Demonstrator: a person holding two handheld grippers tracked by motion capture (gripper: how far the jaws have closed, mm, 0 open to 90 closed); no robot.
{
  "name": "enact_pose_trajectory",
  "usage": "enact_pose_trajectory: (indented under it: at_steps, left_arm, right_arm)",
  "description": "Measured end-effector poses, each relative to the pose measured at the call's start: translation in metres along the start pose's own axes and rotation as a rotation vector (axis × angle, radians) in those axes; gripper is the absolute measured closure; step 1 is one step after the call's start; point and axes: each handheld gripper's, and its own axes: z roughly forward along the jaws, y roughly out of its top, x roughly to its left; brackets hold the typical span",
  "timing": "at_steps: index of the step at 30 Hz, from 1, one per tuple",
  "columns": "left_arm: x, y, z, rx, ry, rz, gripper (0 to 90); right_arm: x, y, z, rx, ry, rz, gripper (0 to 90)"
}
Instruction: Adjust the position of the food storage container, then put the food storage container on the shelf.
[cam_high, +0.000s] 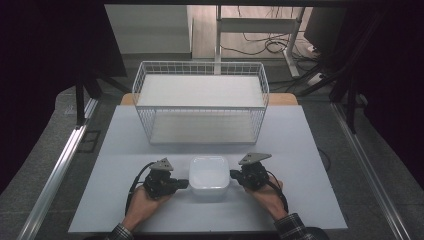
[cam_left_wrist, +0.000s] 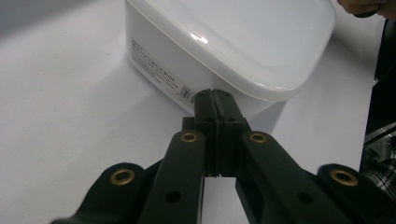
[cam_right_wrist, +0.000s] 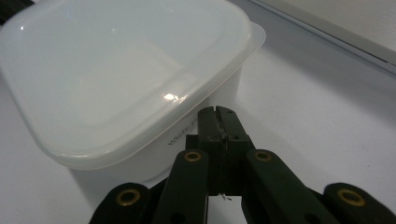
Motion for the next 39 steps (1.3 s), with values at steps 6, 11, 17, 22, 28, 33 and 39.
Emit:
enact_pose_trajectory:
  at_steps: [6,11,17,22,28,33,39]
  left_arm:
    - [0.006,-0.011,-0.019,-0.035,0.122,-0.026,68.9]
    - [0.005,-0.018,-0.024,-0.056,0.148,-0.018,36.2]
    - [0.005,-0.024,-0.017,-0.037,0.082,-0.014,18.7]
    - [0.005,-0.024,-0.015,-0.027,0.086,-0.012,12.9]
    - [0.008,-0.023,-0.014,-0.045,0.107,0.003,8.0]
    - [0.007,-0.018,-0.017,-0.069,0.096,-0.001,8.7]
    - [0.005,0.0,-0.021,-0.11,0.067,-0.021,8.8]
  right_arm:
    - [0.001,-0.004,-0.012,-0.015,-0.049,-0.025,76.9]
    - [-0.002,-0.013,-0.024,-0.018,-0.064,-0.019,53.4]
    - [-0.015,-0.023,-0.025,-0.016,-0.069,0.005,20.1]
    - [-0.012,-0.021,-0.024,-0.028,-0.075,0.007,10.0]
    - [-0.009,-0.019,-0.024,-0.031,-0.079,-0.016,5.4]
    - [-0.009,-0.015,-0.029,-0.05,-0.064,-0.019,5.1]
    - [-0.005,-0.004,-0.033,-0.04,-0.048,0.019,5.6]
